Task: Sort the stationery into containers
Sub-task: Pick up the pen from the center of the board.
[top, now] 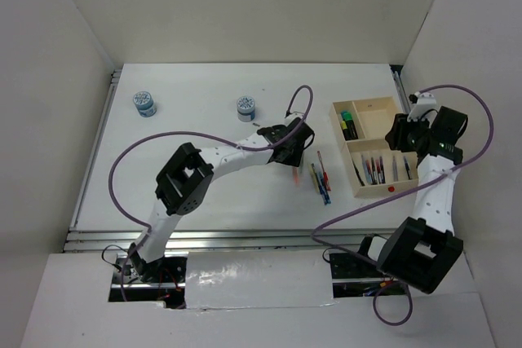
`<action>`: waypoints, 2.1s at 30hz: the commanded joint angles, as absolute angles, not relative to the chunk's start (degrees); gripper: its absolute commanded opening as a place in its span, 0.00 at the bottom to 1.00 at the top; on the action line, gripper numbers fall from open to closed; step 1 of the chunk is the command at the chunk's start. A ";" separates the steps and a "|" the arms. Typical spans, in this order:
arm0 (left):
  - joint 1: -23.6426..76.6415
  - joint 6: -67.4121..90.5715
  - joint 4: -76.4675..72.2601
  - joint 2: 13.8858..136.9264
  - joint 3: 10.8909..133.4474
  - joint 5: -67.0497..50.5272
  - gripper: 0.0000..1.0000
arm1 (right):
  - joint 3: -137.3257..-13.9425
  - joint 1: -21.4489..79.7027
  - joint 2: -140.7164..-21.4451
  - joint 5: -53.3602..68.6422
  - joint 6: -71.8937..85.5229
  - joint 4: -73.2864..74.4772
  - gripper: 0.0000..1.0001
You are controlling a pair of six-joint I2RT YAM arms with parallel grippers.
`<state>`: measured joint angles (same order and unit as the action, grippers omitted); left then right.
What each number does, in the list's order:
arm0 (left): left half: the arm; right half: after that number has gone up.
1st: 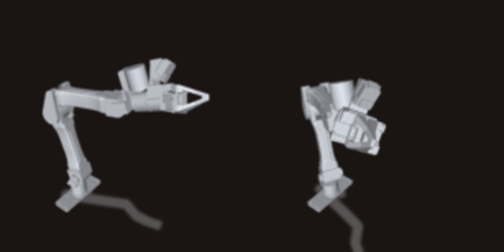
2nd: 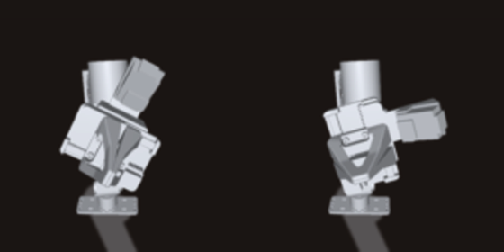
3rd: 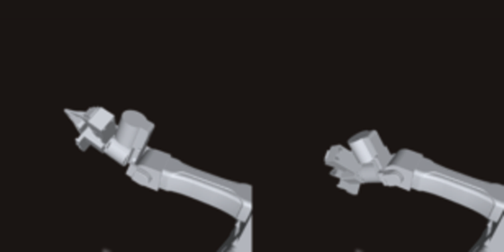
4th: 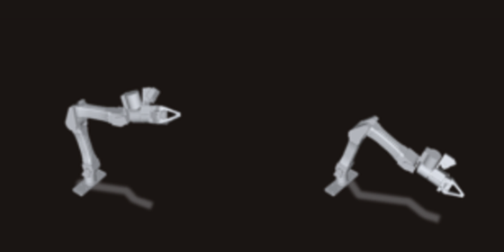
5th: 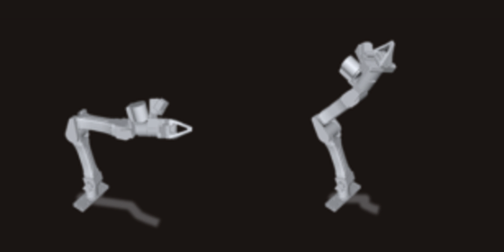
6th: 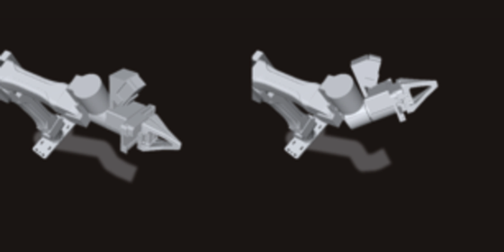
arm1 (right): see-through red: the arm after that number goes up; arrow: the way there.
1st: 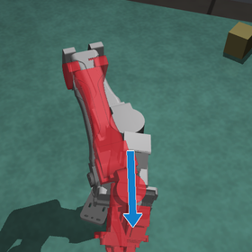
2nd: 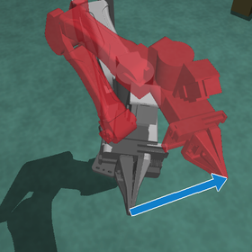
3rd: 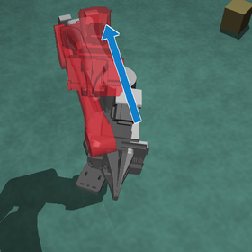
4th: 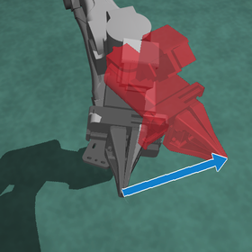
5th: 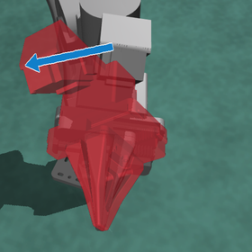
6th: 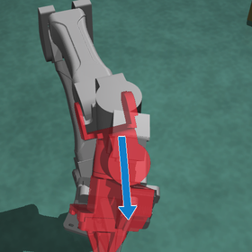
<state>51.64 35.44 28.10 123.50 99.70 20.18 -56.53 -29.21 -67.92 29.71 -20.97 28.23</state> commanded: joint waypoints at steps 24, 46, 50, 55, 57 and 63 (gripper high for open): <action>51.24 37.62 25.31 131.92 107.75 20.83 0.51 | -54.67 -27.60 -59.76 35.51 -24.79 32.08 0.48; 39.91 36.65 24.17 123.41 90.72 12.23 0.00 | -54.32 -18.55 -52.04 38.40 -29.96 33.40 0.48; 35.17 35.86 19.79 114.55 85.79 -3.38 0.00 | -53.79 -14.16 -48.00 43.05 -39.78 36.38 0.59; 31.11 36.56 16.44 106.62 81.66 -36.52 0.00 | -51.86 -1.54 -41.76 42.37 -60.33 44.64 0.67; 31.29 38.39 15.04 103.63 80.34 -44.08 0.00 | -49.67 4.10 -38.59 40.71 -63.27 43.87 0.69; 33.22 54.62 -4.63 95.90 65.69 -61.34 0.00 | -42.29 32.04 -32.78 30.18 -69.78 34.13 0.70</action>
